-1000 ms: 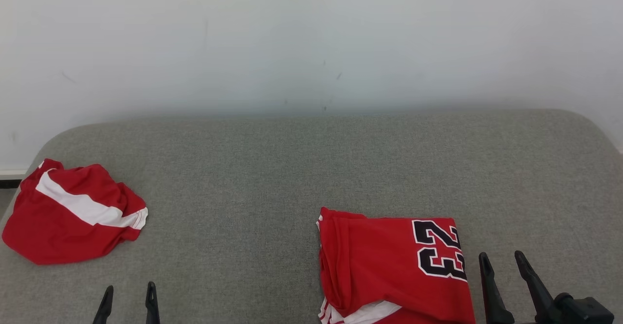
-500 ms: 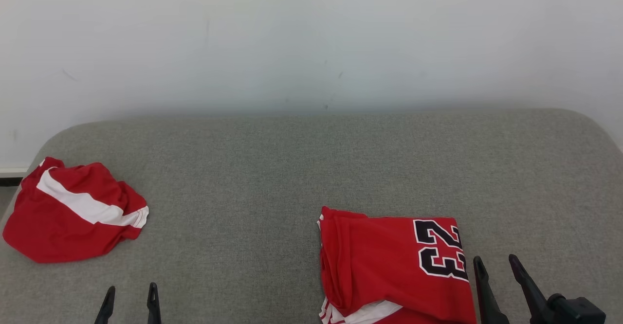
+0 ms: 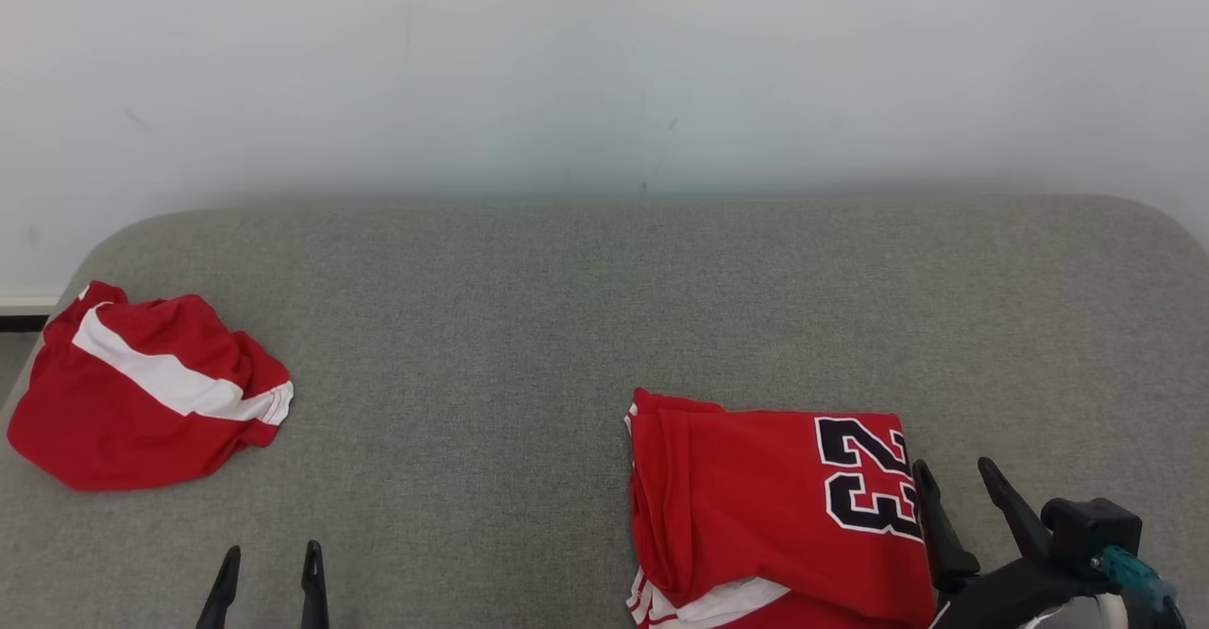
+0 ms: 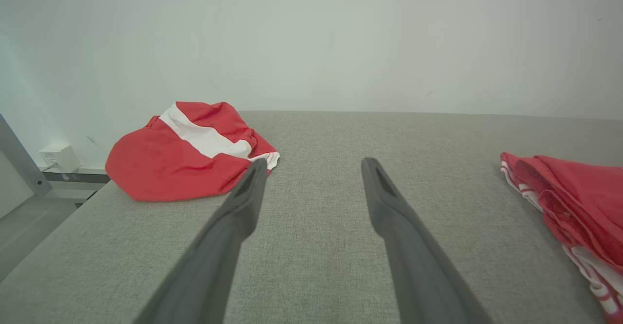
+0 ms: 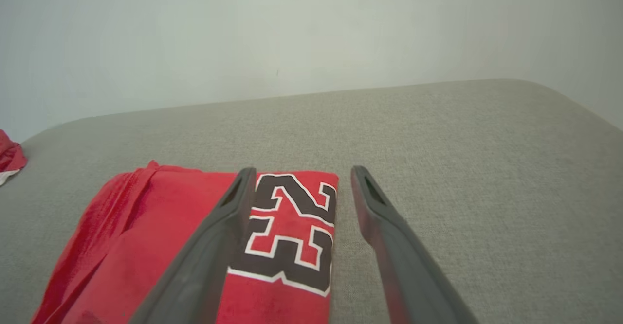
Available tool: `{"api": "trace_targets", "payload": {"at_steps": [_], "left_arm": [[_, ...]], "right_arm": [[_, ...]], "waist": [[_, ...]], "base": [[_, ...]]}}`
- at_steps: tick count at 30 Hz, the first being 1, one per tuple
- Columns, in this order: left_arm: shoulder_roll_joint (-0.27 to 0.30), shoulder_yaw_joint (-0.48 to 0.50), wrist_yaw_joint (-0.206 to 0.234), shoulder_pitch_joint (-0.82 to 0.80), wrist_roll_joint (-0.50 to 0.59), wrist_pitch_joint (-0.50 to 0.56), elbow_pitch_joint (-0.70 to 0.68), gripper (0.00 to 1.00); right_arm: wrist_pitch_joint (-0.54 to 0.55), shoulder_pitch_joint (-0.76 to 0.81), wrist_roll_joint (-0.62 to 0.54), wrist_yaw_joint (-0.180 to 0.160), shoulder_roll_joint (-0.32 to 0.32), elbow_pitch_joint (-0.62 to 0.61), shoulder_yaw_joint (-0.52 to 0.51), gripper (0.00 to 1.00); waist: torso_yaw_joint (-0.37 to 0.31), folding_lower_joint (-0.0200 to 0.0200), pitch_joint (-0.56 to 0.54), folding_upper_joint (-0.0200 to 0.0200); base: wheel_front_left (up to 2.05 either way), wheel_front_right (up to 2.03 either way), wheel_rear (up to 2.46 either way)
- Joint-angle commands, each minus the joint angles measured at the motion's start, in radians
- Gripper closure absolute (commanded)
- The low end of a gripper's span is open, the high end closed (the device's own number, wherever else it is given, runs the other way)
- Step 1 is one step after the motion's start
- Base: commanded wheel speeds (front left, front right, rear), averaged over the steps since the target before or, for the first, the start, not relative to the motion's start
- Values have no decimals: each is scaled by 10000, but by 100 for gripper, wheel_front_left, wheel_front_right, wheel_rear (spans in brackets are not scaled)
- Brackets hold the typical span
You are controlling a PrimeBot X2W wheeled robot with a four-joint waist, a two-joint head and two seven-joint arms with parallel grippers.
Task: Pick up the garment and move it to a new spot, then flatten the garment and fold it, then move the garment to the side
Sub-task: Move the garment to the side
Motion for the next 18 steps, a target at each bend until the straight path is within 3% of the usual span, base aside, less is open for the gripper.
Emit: {"api": "trace_targets", "payload": {"at_steps": [1,9,18], "left_arm": [[7,-39,25,-138,-96,-31,44,0],[0,-157,11,-389,-122,-31,143,0],[80,-186,-18,-657,-170,-31,272,0]], "right_arm": [[38,-224,75,-26,-91,339,65,0],[-43,-1280,287,-26,-162,2668,362,0],[-294,-2349,678,-26,173,5093,710,0]], "waist": [[90,-1,116,0],[318,-1,421,0],[394,-1,712,0]], "base": [[0,0,0],[0,0,0],[0,0,0]]}}
